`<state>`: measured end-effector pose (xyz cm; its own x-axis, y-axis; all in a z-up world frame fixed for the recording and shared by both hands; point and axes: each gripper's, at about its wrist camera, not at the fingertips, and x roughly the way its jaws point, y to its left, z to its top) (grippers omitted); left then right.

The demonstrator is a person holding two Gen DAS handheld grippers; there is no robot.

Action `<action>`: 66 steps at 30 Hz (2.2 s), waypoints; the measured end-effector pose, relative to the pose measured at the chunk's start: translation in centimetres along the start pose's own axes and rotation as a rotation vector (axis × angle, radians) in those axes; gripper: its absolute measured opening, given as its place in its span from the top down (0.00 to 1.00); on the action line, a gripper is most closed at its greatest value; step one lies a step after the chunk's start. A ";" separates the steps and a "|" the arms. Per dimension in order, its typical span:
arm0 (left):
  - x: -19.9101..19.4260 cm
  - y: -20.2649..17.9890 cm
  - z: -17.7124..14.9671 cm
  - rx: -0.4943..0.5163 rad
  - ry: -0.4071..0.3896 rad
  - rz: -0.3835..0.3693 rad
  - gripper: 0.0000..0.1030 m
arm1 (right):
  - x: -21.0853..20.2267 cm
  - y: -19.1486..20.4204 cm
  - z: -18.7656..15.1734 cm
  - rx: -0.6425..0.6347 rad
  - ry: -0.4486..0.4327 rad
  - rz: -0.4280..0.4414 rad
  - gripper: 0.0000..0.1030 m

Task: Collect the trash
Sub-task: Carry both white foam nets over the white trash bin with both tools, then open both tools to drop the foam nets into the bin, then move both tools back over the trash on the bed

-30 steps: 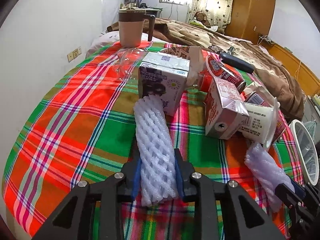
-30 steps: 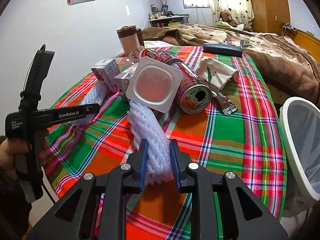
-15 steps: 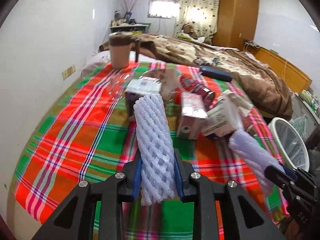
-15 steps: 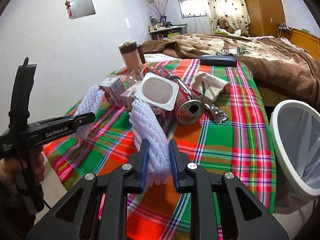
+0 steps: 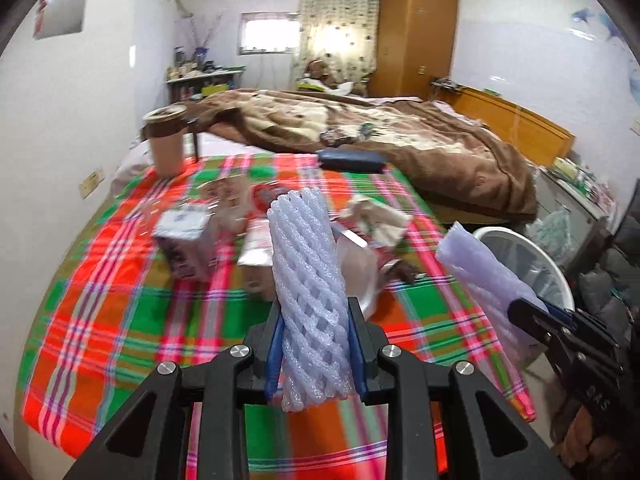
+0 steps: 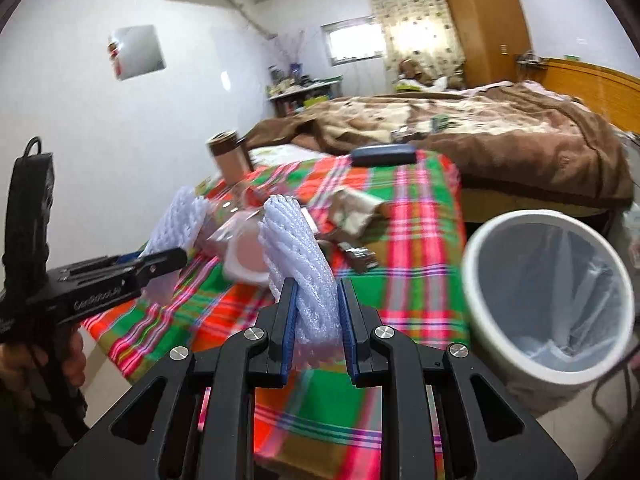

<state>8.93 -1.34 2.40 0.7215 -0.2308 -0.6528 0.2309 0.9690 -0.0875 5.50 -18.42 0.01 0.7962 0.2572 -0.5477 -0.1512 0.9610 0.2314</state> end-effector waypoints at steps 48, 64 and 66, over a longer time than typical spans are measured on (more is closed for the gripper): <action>12.7 -24.6 3.0 0.296 0.166 -0.327 0.40 | -1.2 -15.7 -1.2 0.236 0.118 -0.511 0.41; 7.9 -18.0 3.2 0.203 0.066 -0.260 0.37 | -2.4 -12.5 0.0 0.206 0.036 -0.445 0.41; 7.1 -16.8 3.4 0.182 0.052 -0.245 0.37 | -2.3 -11.6 0.2 0.193 0.025 -0.431 0.41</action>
<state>12.37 -19.55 1.83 0.5964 -0.4462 -0.6672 0.5105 0.8523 -0.1137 5.57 -30.17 -1.29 0.7475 -0.1568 -0.6455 0.3039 0.9448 0.1224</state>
